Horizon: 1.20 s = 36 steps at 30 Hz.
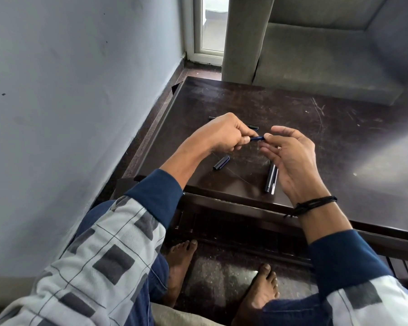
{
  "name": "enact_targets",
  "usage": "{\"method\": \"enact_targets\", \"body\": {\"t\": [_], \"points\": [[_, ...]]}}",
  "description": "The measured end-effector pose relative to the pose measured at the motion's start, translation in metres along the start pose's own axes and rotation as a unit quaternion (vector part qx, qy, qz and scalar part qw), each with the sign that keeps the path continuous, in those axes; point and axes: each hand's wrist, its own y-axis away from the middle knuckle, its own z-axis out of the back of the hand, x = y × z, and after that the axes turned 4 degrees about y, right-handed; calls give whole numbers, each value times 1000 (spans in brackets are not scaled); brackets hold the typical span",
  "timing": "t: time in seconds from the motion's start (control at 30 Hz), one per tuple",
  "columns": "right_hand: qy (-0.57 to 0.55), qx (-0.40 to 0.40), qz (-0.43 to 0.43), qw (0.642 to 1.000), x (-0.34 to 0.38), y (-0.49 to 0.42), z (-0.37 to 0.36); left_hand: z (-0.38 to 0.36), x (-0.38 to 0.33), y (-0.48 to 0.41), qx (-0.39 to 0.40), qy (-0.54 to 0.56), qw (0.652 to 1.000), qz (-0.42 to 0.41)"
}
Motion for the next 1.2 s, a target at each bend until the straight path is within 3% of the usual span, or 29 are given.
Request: {"method": "enact_targets", "body": {"t": [0.2, 0.47, 0.57, 0.67, 0.83, 1.03, 1.2], "points": [[-37, -14, -7, 999, 4, 2, 2, 2, -1, 1, 0, -1, 1000, 10], [-99, -98, 34, 990, 20, -11, 24, 14, 3, 2, -50, 22, 998, 17], [2, -97, 56, 994, 22, -14, 31, 17, 3, 2, -80, 41, 996, 8], [183, -24, 60, 981, 15, -13, 25, 17, 1, 2, -97, 66, 993, 7], [461, 47, 78, 883, -17, -7, 3, 15, 0, 2, -101, 73, 992, 9], [563, 66, 98, 818, -33, 6, -6, 15, 0, 3, -95, 62, 993, 12], [556, 51, 109, 822, -32, 6, -6, 15, 1, 4, -87, 63, 994, 14]]}}
